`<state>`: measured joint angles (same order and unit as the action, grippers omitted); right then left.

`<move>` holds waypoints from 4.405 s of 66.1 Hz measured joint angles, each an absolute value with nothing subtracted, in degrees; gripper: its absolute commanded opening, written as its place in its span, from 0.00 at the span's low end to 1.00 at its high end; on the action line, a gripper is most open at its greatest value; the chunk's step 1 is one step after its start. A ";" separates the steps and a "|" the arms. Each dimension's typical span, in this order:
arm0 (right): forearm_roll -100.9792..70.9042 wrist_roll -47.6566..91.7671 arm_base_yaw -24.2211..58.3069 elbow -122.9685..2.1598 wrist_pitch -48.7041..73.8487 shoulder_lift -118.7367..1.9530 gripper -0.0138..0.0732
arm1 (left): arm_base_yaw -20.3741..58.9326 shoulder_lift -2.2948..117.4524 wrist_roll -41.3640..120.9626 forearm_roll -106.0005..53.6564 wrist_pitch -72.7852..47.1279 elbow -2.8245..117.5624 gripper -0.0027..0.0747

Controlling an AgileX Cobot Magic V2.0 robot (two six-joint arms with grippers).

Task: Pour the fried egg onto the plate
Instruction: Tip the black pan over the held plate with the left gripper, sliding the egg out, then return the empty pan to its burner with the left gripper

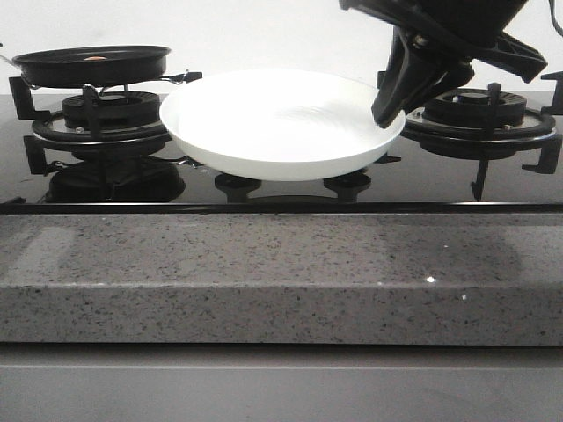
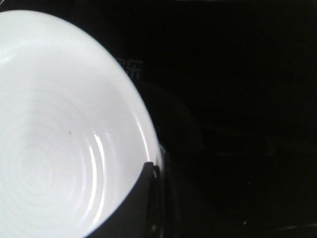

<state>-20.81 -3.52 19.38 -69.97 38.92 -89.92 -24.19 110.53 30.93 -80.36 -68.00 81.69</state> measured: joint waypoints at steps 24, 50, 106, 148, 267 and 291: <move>-20.81 -3.40 19.38 -69.97 38.92 -89.92 0.08 | -24.19 110.53 30.71 -80.36 -68.09 81.69 0.12; -20.81 -3.40 19.38 -69.97 38.92 -89.92 0.08 | -24.19 107.21 30.27 -78.53 -68.02 81.69 0.01; -20.81 -3.54 19.38 -69.97 38.92 -89.92 0.08 | -23.33 92.95 38.65 -83.11 -68.66 82.95 0.01; -20.81 -3.43 19.38 -69.97 38.92 -89.92 0.08 | -1.03 86.24 50.15 -69.62 -55.28 83.04 0.01; -20.66 -3.46 19.38 -69.97 39.41 -89.92 0.08 | -17.12 85.46 37.23 -67.58 -50.16 83.04 0.01; -20.66 -3.46 19.38 -69.97 39.41 -89.92 0.08 | -20.57 99.69 32.45 -75.68 -59.85 83.04 0.01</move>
